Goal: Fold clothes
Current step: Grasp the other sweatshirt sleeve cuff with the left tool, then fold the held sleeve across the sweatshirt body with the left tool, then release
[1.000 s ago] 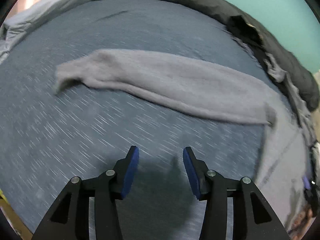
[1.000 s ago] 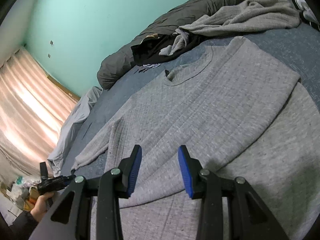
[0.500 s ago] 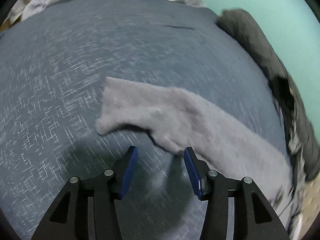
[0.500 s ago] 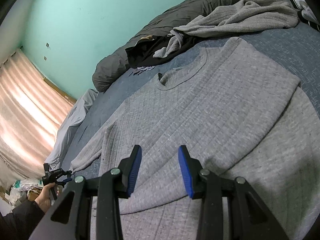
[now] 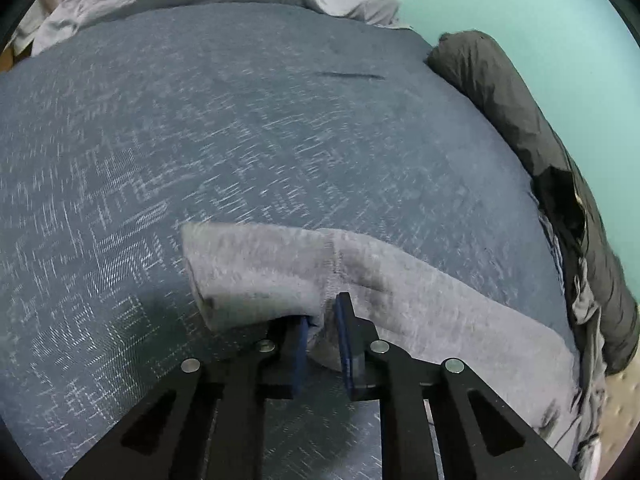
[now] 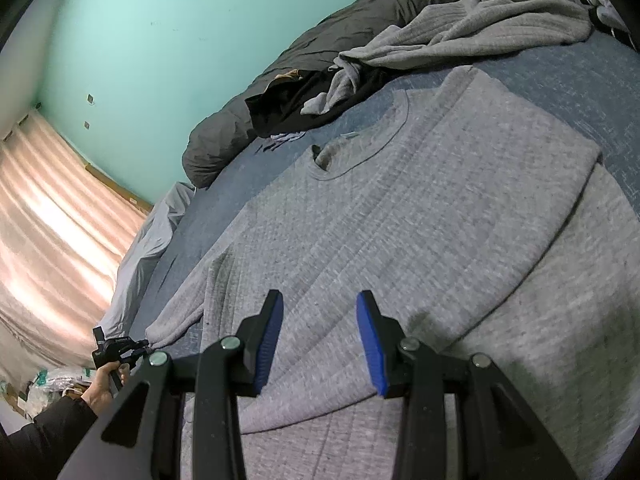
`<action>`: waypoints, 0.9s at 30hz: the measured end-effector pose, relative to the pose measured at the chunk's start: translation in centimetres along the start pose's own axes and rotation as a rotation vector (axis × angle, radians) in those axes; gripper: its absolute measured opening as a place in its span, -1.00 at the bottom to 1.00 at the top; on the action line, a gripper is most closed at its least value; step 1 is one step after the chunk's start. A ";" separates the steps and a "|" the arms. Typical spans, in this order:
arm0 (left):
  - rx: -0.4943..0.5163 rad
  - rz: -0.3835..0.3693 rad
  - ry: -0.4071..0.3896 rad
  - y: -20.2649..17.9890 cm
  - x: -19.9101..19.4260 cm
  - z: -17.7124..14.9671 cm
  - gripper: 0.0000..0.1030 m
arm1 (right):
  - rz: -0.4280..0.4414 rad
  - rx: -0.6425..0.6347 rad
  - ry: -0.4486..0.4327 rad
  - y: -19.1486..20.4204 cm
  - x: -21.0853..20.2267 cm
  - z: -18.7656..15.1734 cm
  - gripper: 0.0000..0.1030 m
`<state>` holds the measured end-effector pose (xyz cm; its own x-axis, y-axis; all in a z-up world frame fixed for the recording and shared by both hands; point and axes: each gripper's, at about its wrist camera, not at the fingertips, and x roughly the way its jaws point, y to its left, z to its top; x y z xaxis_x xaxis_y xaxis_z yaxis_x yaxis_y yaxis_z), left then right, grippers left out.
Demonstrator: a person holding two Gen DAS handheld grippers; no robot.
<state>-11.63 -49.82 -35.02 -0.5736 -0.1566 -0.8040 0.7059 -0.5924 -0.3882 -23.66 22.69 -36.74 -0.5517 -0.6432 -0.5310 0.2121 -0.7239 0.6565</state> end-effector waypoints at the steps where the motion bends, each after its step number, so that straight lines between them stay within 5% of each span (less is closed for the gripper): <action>1: 0.015 -0.005 -0.001 -0.5 -0.3 0.1 -0.71 | 0.002 0.002 -0.002 0.0 0.0 0.0 -0.26; 8: 0.135 -0.089 -0.055 -6.6 -4.0 1.2 -0.92 | 0.010 0.025 -0.003 -0.4 -0.2 0.0 -0.26; 15: 0.335 -0.230 -0.089 -18.6 -7.9 1.8 -0.93 | 0.015 0.040 -0.018 -0.8 -0.6 0.3 -0.26; 27: 0.677 -0.474 -0.027 -39.7 -13.0 -9.3 -0.93 | 0.032 0.116 -0.046 -2.8 -1.6 1.1 -0.26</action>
<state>-28.30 -16.91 -13.37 -0.7634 0.2160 -0.6088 -0.0116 -0.9469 -0.3213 -24.22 26.06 -37.18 -0.5829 -0.6514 -0.4857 0.1366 -0.6678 0.7317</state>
